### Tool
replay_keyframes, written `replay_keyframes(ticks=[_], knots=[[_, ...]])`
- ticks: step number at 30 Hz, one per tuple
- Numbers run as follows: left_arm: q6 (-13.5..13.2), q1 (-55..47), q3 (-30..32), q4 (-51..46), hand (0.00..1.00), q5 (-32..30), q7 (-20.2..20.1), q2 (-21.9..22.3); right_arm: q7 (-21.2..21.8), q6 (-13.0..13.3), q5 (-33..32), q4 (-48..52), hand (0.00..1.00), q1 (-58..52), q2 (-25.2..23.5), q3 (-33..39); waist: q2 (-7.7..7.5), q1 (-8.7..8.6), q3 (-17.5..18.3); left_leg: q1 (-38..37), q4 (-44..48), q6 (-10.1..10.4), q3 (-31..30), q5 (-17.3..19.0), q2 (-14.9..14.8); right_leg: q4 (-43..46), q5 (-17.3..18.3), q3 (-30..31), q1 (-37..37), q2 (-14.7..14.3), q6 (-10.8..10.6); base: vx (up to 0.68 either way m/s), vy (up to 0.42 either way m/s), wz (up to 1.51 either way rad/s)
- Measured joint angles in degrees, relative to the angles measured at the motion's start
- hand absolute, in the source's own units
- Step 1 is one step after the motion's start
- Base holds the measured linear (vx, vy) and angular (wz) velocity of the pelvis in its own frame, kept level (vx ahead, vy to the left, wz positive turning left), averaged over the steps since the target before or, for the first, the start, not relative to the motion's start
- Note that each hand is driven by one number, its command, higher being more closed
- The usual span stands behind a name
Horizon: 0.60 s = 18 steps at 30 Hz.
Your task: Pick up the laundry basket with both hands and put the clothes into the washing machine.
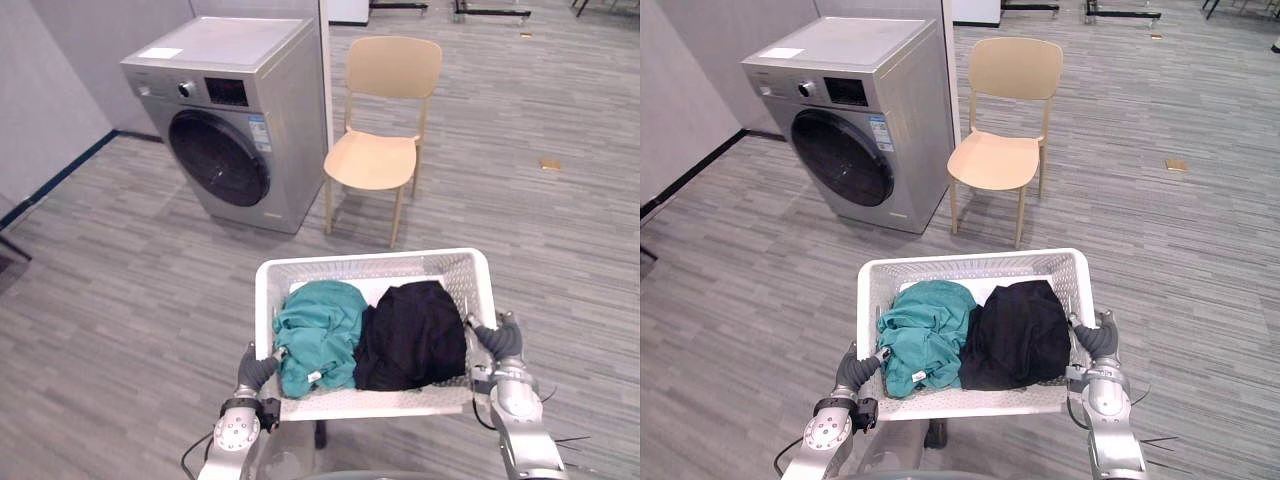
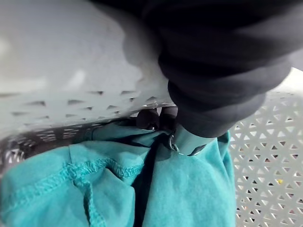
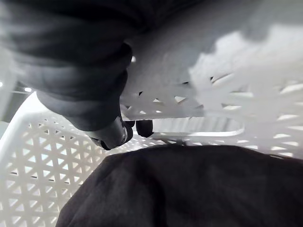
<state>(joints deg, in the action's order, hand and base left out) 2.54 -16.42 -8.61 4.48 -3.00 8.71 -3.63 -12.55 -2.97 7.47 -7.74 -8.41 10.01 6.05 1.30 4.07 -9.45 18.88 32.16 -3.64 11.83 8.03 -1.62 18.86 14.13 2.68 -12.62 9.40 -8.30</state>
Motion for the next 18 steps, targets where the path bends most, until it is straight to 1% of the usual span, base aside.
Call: replay_keyframes(ticks=[1, 2, 3, 4, 5, 6, 7, 8, 9, 10, 11, 12, 13, 14, 15, 16, 17, 18], knots=[[0.0, 0.0, -0.3, 0.0, 1.00, 0.0, 0.0, -0.1, 0.1, 0.0, 0.0, -0.1, 1.00, 0.0, -0.2, 0.3, -0.02, -0.04, 0.0, -1.7, -0.7, -0.1, 0.4, 1.6, 0.5, 6.2, -0.9, 0.6, 2.4, 0.5, -1.8, 0.69, 0.316, -0.30], [0.0, 0.4, -0.9, 0.3, 1.00, 0.0, -0.1, -0.7, 0.1, 0.0, 0.6, -0.8, 1.00, 0.0, -1.2, 1.0, -0.74, -0.29, -0.2, -5.3, -2.5, -0.6, 1.1, 3.5, 1.9, 21.5, -5.5, 2.7, 8.5, 1.5, -7.5, 0.43, 0.199, -0.12], [0.3, 1.1, -1.8, 0.7, 1.00, 0.0, 0.0, -1.7, 0.2, 0.0, 1.2, -1.2, 1.00, -0.6, -2.1, 1.1, -1.47, -0.80, -0.2, -9.6, -4.4, -0.9, 1.1, 4.4, 3.4, 36.2, -6.9, 3.5, 14.2, 2.5, -6.1, 0.65, 0.267, -0.01], [0.7, 1.2, -1.8, 0.7, 1.00, 0.0, 0.0, -1.8, 0.2, 0.0, 1.5, -1.2, 1.00, -1.1, -2.3, 1.2, -1.63, -1.29, -0.3, -12.2, -5.9, -1.1, 1.0, 4.6, 4.1, 41.7, -6.4, 2.4, 16.5, 3.1, -5.1, 0.52, 0.163, 0.03], [0.9, 1.1, -1.8, 0.7, 1.00, 0.0, 0.1, -2.1, 0.2, 0.0, 1.7, -1.1, 1.00, -1.6, -3.0, 1.1, -1.38, -2.06, -0.4, -17.6, -9.5, -1.3, 0.9, 4.8, 4.5, 47.3, -4.3, -0.5, 20.4, 3.3, -1.6, 0.60, 0.160, -0.02], [0.9, 1.5, -1.8, 0.6, 1.00, 0.0, 0.2, -2.7, 0.1, 0.0, 1.7, -0.8, 1.00, -2.0, -3.6, 1.1, -1.11, -2.83, -0.3, -22.3, -13.5, -1.3, 0.4, 4.8, 4.4, 47.8, -2.4, -4.2, 24.2, 2.9, 1.7, 0.47, 0.101, -0.03], [0.9, 1.8, -1.8, 0.6, 1.00, 0.0, 0.2, -3.2, 0.1, 0.2, 1.7, -0.8, 1.00, -2.0, -3.9, 1.1, -1.13, -3.30, -0.2, -24.1, -15.3, -1.3, 0.0, 4.8, 4.3, 46.5, -1.5, -6.2, 26.1, 2.6, 2.7, 0.43, 0.052, 0.09], [0.8, 2.8, -2.0, 0.7, 1.00, 0.0, 0.2, -4.2, 0.1, 0.2, 1.7, -0.1, 1.00, -2.2, -4.2, 1.1, -1.39, -4.14, -0.1, -27.0, -18.2, -0.9, -0.6, 5.0, 4.2, 41.6, -0.4, -10.3, 30.1, 2.6, 4.6, 0.43, 0.014, 0.13], [0.8, 3.7, -2.1, 0.9, 1.00, 0.0, 0.2, -4.8, 0.2, 0.3, 1.7, 0.1, 1.00, -2.2, -4.1, 1.1, -1.58, -4.70, -0.1, -29.2, -20.3, -0.3, -0.8, 5.4, 4.0, 33.2, -0.1, -13.7, 33.4, 2.1, 5.3, 0.43, -0.001, 0.11], [0.8, 4.1, -2.1, 1.2, 1.00, 0.0, 0.2, -4.8, 0.2, 0.3, 1.7, 0.1, 1.00, -2.2, -4.0, 1.1, -1.54, -4.81, -0.2, -30.3, -21.1, 0.3, -0.8, 5.7, 3.8, 28.5, -0.3, -14.6, 34.6, 1.5, 5.4, 0.44, -0.030, 0.00], [0.8, 4.7, -2.1, 2.2, 1.00, 0.0, 0.1, -5.0, 0.2, 0.2, 1.7, 0.0, 1.00, -2.3, -4.1, 1.1, -1.43, -5.07, -0.3, -32.7, -22.7, 1.5, -0.8, 6.5, 3.3, 15.2, -3.0, -15.1, 35.7, -0.7, 4.9, 0.57, -0.088, 0.00], [0.8, 5.1, -2.2, 3.2, 1.00, -0.1, 0.1, -5.5, 0.3, 0.2, 1.7, 0.0, 1.00, -2.4, -4.2, 0.9, -2.08, -5.15, -0.2, -35.0, -24.7, 2.7, -0.8, 7.2, 3.6, 2.0, -8.4, -15.1, 35.2, -2.3, 4.8, 0.60, -0.109, 0.06], [0.8, 5.1, -2.3, 3.5, 1.00, -0.3, 0.1, -5.8, 0.4, 0.2, 1.7, 0.0, 1.00, -2.4, -4.2, 0.8, -2.69, -5.52, -0.2, -36.5, -25.6, 3.4, -0.9, 7.7, 4.0, -2.0, -10.7, -15.2, 35.1, -2.6, 5.1, 0.54, -0.113, 0.25], [0.8, 5.1, -2.7, 5.1, 1.00, -0.6, 0.0, -5.5, 0.5, 0.1, 2.3, -0.7, 1.00, -2.6, -3.9, 0.7, -2.65, -6.43, 0.0, -39.5, -26.5, 5.1, -2.1, 9.0, 3.7, -1.6, -18.4, -14.9, 34.6, -3.0, 9.4, 0.50, -0.113, 0.23], [0.8, 5.0, -2.8, 5.8, 1.00, -0.6, 0.0, -5.2, 0.5, 0.1, 2.3, -1.1, 1.00, -2.6, -3.8, 0.7, -2.25, -6.43, 0.4, -40.1, -26.1, 5.4, -2.5, 9.2, 3.1, -0.1, -20.5, -14.7, 35.0, -3.4, 10.8, 0.63, -0.164, 0.01], [0.8, 4.9, -2.8, 6.5, 1.00, -0.6, 0.1, -4.5, 0.5, 0.0, 2.3, -1.6, 1.00, -2.6, -3.8, 0.8, -0.59, -6.08, 1.0, -39.4, -23.2, 5.7, -2.6, 9.2, 1.1, 3.2, -18.4, -14.9, 35.9, -4.6, 11.4, 0.61, -0.185, -0.13], [0.8, 4.9, -2.5, 6.6, 1.00, -1.0, 0.1, -4.4, 0.5, -0.1, 2.3, -1.6, 1.00, -2.6, -3.9, 0.8, 0.22, -6.22, 1.1, -37.2, -18.1, 5.7, -3.4, 9.2, -0.6, 4.6, -16.1, -15.7, 35.8, -5.4, 11.7, 0.57, -0.230, -0.06], [0.8, 4.9, -2.4, 6.6, 1.00, -1.2, 0.1, -4.3, 0.6, -0.1, 2.2, -1.6, 1.00, -2.6, -3.9, 0.8, 0.74, -6.43, 0.9, -34.1, -10.0, 7.0, -3.9, 8.4, -2.2, 5.5, -13.9, -16.4, 34.6, -6.3, 12.0, 0.56, -0.240, 0.00]])
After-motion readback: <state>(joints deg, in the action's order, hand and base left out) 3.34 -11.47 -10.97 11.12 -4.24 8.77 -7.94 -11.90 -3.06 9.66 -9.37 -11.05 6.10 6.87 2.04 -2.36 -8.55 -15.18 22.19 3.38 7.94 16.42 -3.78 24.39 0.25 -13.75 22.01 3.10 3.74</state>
